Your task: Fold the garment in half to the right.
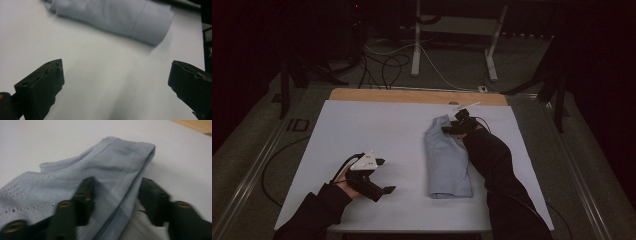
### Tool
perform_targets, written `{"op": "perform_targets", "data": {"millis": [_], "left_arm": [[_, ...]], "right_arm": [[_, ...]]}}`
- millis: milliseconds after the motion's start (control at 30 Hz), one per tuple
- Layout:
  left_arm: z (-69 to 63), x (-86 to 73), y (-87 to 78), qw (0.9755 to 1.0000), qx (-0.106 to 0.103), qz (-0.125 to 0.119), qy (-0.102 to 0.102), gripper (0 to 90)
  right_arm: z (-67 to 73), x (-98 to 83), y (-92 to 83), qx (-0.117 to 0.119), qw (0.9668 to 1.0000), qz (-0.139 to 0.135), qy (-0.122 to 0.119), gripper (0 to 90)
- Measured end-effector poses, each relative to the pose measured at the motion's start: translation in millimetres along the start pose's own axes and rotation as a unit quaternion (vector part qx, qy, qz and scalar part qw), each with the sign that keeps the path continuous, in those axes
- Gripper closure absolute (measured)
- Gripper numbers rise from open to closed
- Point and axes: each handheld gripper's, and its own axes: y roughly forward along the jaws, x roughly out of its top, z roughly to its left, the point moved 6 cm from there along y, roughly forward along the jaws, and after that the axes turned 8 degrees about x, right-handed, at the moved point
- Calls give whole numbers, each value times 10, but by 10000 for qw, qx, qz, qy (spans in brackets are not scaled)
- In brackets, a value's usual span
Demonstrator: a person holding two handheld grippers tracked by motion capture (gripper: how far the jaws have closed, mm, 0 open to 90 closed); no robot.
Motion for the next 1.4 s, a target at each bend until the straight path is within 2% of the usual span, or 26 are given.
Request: {"op": "perform_targets", "data": {"millis": [67,133,167,233,300,367,500,633,733,833,933,1100,1167,1233,1333,1400], "left_arm": [[13,-69,-26,10000,49,16,-45,15],[21,-128,-56,9999,106,-27,-91,15],[28,-160,-70,9998,128,-84,-146,15],[31,-209,-77,9993,154,-180,-292,15],[32,-242,-72,9991,171,-234,-322,15],[43,-259,-62,9990,249,-222,-304,15],[35,-257,-70,9993,229,-207,-226,15],[62,-282,-88,9992,219,-164,-280,14],[80,-290,-111,9992,228,-162,-293,13],[95,-278,-143,9991,250,-203,-289,9],[118,-270,-177,9989,293,-217,-304,8],[160,-272,-229,9988,330,-189,-306,7],[168,-271,-253,9989,349,-164,-280,7],[175,-268,-282,9989,356,-181,-263,7],[193,-274,-309,9986,368,-205,-307,7],[207,-283,-324,9986,381,-217,-312,7]], "right_arm": [[11,3,-12,-97,9998,-10,-175,719],[37,35,-36,-164,9994,-44,-299,829],[49,67,-56,-143,9992,-139,-335,842],[75,133,-93,-120,9987,-321,-384,849],[88,180,-95,-77,9984,-428,-352,850],[77,186,-68,-150,9988,-330,-337,850],[36,144,-3,-234,9993,-187,-230,849],[-16,56,86,-323,9994,76,-112,847],[-36,45,108,-313,9994,92,-72,834],[-34,51,108,-367,9992,155,-82,791],[-41,60,102,-413,9989,198,-140,673],[-13,88,50,-337,9993,113,-112,425],[4,119,-1,-242,9997,-25,-64,333],[42,144,-46,-90,9999,-90,-48,199],[113,170,-125,139,9997,-206,-10,158],[160,184,-176,189,9995,-220,-112,150]]}}
